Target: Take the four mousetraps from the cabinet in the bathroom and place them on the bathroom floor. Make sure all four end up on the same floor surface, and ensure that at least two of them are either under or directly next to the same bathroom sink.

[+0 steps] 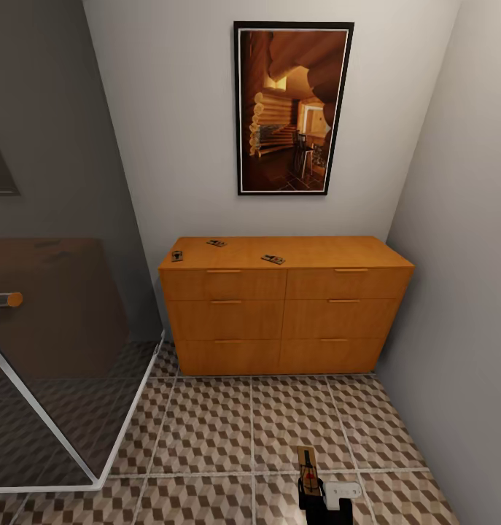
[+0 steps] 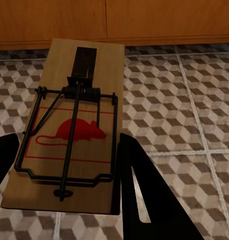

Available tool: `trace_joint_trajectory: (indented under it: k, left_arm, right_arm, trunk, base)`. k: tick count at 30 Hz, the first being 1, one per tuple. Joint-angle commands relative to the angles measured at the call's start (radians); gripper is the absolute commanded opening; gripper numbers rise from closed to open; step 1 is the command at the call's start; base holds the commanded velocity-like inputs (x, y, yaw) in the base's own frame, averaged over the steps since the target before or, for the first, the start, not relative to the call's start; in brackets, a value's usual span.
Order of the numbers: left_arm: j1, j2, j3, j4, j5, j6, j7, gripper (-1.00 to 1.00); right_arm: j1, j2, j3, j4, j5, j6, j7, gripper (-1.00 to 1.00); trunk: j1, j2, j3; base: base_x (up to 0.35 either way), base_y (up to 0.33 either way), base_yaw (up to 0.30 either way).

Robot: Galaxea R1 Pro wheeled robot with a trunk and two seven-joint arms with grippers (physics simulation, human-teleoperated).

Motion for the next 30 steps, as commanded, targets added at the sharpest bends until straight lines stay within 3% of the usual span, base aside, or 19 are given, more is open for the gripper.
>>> trace_joint_trajectory:
  k: [1,30]
  left_arm:
    - [-0.002,0.000,-0.007,0.004,0.000,-0.007,0.003,1.00]
    - [-0.002,0.000,-0.007,0.004,0.000,-0.007,0.003,1.00]
  right_arm:
    - [-0.001,0.000,-0.002,0.001,0.008,-0.002,-0.005,-1.00]
    - [-0.001,0.000,-0.002,0.001,0.008,-0.002,-0.004,-1.00]
  trunk:
    - [0.000,-0.001,-0.001]
    - [0.000,-0.001,-0.001]
  base:
    - [0.000,0.000,0.000]
    - [0.000,0.000,0.000]
